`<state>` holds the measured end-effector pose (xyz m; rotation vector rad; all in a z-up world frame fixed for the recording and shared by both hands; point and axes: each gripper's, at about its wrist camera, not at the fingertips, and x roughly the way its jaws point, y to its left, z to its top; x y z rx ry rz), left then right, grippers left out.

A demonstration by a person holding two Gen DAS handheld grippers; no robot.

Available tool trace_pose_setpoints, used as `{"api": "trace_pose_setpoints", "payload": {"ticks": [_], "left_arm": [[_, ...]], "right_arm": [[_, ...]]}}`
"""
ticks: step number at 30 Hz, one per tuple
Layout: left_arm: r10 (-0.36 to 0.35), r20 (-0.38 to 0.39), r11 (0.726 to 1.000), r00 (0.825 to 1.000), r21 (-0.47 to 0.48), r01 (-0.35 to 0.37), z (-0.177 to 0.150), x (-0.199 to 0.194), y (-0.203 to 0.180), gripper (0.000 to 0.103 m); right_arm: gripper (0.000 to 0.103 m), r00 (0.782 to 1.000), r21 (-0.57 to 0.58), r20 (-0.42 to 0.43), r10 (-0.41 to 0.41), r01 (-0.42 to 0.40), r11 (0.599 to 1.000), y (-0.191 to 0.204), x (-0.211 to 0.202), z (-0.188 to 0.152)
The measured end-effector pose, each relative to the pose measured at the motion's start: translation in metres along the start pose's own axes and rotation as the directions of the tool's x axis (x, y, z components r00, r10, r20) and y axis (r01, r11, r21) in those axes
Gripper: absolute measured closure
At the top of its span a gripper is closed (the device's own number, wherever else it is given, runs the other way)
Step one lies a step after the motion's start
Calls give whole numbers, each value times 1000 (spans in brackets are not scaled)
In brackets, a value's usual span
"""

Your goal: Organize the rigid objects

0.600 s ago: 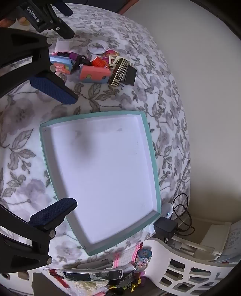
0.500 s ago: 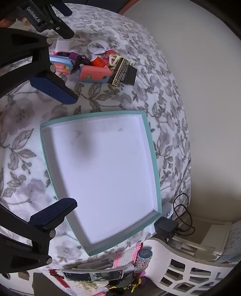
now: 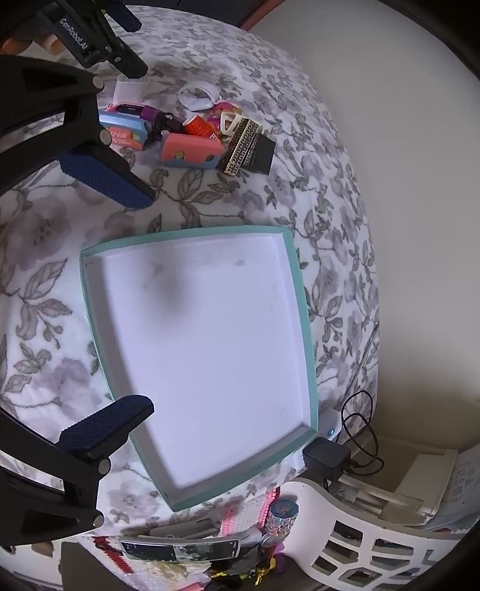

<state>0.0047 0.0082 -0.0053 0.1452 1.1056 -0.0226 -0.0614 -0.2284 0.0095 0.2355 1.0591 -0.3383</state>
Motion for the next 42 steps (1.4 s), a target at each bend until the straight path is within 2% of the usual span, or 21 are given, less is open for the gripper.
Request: {"api": "trace_pose_setpoints", "payload": {"ticks": [10,42], "left_arm": [[23,-9,1000,1000,-7,-23,-1,2,-1,0],[22,-11,1000,1000,-1,-22,-3,4,0,0]], "right_arm": [[0,1000,-1,-1,-4,4,1000,0,1,0],[0,1000,-28,-13,-22,22,999,5,4,0]]}}
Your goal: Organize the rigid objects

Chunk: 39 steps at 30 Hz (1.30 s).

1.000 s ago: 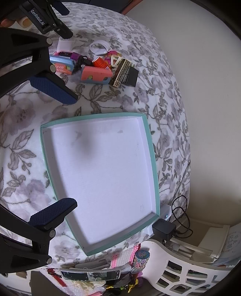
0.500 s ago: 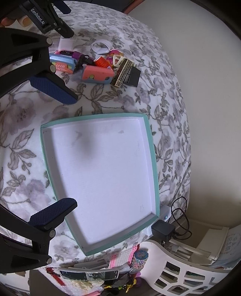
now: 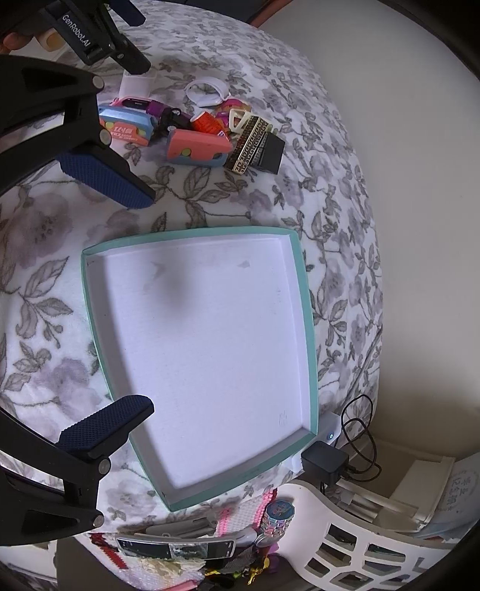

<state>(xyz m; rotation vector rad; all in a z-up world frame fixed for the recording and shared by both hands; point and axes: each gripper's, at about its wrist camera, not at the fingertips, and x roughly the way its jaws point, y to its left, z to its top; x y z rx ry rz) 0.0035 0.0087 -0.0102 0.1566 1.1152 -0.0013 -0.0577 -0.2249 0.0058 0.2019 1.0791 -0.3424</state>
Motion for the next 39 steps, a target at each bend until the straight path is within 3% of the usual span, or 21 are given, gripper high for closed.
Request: {"api": "trace_pose_setpoints", "payload": {"ticks": [39], "left_arm": [[-19,-29,999,999,-29,18,-1,5,10,0]], "right_arm": [[0,1000,-22,3,8,-8,1000,6,-1,0]]}}
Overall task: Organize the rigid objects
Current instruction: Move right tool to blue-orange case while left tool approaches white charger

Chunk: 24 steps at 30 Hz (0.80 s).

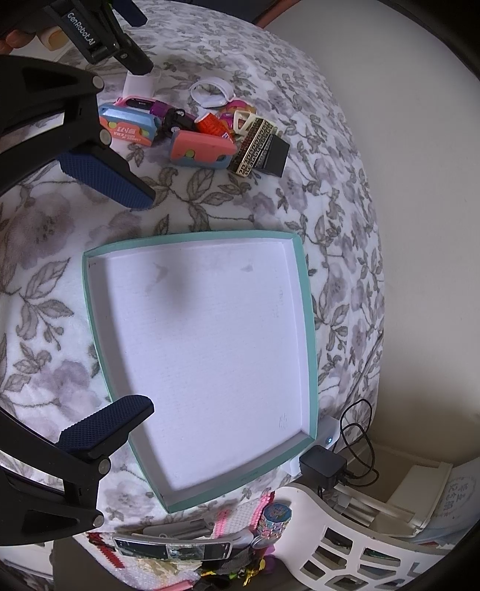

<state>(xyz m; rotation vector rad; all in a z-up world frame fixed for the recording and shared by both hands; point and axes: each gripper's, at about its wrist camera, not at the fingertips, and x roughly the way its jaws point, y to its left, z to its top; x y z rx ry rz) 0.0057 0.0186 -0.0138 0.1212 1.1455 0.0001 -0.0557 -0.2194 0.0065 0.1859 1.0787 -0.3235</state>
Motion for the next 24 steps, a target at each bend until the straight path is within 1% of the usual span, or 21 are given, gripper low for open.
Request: {"api": "trace_pose_setpoints", "payload": {"ticks": [4,8,10,14,17,19,24], "left_arm": [[19,-19,998,1000,-66,-20,6,5,18,0],[35,-40,992,999,-123,-40,13,10,41,0],[52,-43,991,998,-123,-57,16,13,49,0],[56,-59,990,997,-128,-63,18,23,62,0],[47,-82,989,996,-138,-58,16,32,67,0],[26,-98,990,995,-136,-40,16,39,65,0],[16,-108,992,994,-119,-29,18,46,63,0]], "right_arm": [[0,999,-34,6,38,-38,999,12,1,1],[0,995,-74,-10,99,-100,992,33,6,4],[0,993,-112,-15,113,-114,987,48,8,2],[0,989,-190,-47,140,-147,971,81,18,-2],[0,983,-225,-102,153,-173,959,103,30,-7],[0,977,-243,-136,165,-194,950,115,37,-11],[1,973,-332,-179,148,-201,922,145,51,-23]]}}
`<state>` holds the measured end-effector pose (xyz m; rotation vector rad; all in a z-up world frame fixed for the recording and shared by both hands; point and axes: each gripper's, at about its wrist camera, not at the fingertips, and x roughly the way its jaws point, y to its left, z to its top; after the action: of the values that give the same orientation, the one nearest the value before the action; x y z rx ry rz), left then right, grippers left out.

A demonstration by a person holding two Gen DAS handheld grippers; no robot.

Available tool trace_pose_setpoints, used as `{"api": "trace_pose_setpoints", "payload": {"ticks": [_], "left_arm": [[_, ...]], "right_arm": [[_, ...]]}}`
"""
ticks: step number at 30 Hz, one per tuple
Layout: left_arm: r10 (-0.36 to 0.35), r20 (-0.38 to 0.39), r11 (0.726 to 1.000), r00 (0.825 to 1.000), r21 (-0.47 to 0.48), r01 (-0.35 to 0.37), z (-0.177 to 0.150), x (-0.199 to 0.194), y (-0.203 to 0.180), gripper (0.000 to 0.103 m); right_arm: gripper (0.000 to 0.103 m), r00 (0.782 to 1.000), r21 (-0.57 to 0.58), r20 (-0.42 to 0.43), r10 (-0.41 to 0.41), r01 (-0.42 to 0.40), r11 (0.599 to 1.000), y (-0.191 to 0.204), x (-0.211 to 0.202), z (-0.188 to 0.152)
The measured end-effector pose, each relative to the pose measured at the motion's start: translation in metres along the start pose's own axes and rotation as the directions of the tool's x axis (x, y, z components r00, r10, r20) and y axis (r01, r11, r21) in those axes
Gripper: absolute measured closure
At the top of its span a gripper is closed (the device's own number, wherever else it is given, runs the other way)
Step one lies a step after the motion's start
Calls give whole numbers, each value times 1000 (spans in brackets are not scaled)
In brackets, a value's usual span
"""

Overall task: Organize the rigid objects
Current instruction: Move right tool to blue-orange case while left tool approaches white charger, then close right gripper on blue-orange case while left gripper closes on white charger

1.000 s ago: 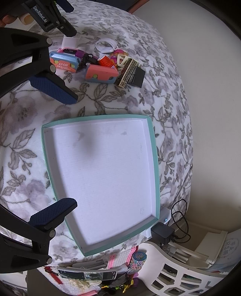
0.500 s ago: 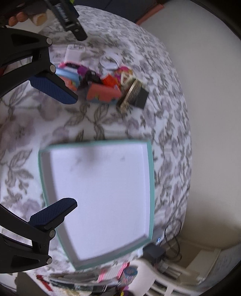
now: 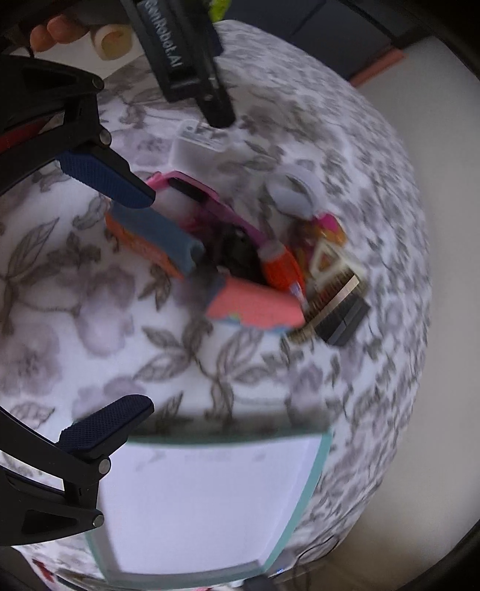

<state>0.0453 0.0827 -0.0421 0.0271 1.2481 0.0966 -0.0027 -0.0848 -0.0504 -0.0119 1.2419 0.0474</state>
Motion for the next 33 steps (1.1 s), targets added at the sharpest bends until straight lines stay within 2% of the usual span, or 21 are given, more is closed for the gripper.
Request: {"api": "trace_pose_setpoints", "payload": {"ticks": [5,9,12,14,19,21,23,25,26,27,29,33], "left_arm": [[-22,-20,1000,1000,12,22,1,9,-4,0],[-24,-38,999,999,30,25,0,19,-7,0],[-24,-51,999,998,38,26,-1,26,-8,0],[-28,-56,999,998,43,31,-2,29,-9,0],[-55,-63,997,996,49,58,-3,33,-10,0],[-65,-62,997,996,48,68,-4,34,-11,0],[-76,-60,995,995,52,79,-4,35,-12,1],[-82,-58,995,995,60,85,-4,35,-14,8],[-84,-60,994,995,64,88,-5,35,-15,19],[-88,-66,993,994,67,93,-6,35,-16,24],[-96,-79,992,992,73,102,-9,37,-18,33],[-99,-87,989,991,106,108,-13,38,-28,50]], "right_arm": [[2,999,-41,-39,14,-15,999,12,15,-1],[2,998,-11,-45,40,-40,999,10,19,0],[6,996,18,-56,70,-69,997,6,24,1],[19,995,38,-61,79,-77,996,4,27,4],[29,992,79,-76,96,-90,993,-4,30,4],[38,991,97,-71,114,-107,990,-8,28,4],[52,991,102,-68,113,-106,989,-9,27,4],[55,991,111,-77,109,-100,989,-12,28,3],[56,990,120,-80,117,-107,987,-14,28,3],[58,988,132,-83,127,-115,984,-16,28,2],[65,987,148,-90,136,-122,981,-20,27,1],[68,986,149,-91,139,-125,981,-20,26,0]]}}
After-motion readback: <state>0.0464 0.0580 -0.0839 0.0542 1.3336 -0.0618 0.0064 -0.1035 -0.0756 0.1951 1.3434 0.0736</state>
